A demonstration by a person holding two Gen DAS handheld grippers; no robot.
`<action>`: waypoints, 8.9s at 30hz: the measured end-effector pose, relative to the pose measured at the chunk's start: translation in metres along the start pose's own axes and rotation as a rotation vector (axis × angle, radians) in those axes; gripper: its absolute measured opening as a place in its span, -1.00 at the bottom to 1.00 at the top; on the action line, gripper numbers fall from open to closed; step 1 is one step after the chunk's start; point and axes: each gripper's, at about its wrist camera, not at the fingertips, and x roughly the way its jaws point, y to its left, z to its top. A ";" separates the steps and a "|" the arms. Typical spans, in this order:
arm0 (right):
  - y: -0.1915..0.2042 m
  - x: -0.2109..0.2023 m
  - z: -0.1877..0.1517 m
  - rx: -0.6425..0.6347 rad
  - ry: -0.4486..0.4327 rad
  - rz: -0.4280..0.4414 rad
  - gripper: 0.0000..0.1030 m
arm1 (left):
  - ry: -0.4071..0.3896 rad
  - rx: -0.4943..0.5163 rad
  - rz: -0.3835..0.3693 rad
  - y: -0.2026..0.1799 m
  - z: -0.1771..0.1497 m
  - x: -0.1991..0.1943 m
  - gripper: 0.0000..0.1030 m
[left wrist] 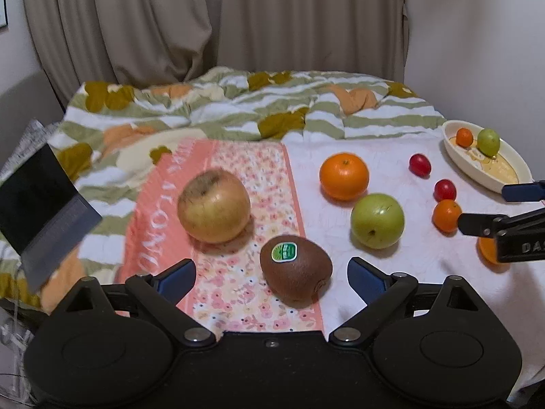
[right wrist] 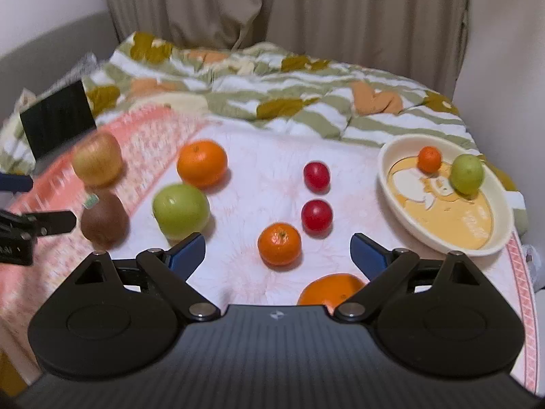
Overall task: Organize fruits
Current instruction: 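Withdraw both tools from the bowl back over the remaining fruits, then grasp the kiwi with the left tool while the right tool grasps a small tangerine, then carry the kiwi into the white bowl and open the left tool while the right tool carries the tangerine, then lower the tangerine into the white bowl and open the right tool, then withdraw both tools from the bowl toward the remaining fruits, then grasp a green apple with the left tool while the right tool grasps a large orange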
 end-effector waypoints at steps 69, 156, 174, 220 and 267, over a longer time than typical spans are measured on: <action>-0.108 -0.100 0.038 0.092 -0.061 -0.010 0.02 | -0.163 -0.007 -0.066 -0.095 0.069 -0.081 0.25; -0.267 0.067 0.034 0.021 0.129 0.076 0.03 | 0.006 0.079 -0.089 -0.247 0.130 0.049 0.87; -0.261 0.005 0.032 -0.054 0.024 0.036 0.94 | -0.038 0.043 -0.050 -0.247 0.118 0.006 0.88; -0.056 -0.115 -0.008 0.357 0.048 -0.200 0.94 | -0.018 0.232 -0.162 -0.058 0.056 -0.027 0.97; -0.043 -0.005 -0.027 0.361 0.173 -0.130 0.43 | 0.155 0.275 -0.257 -0.071 0.043 0.079 0.16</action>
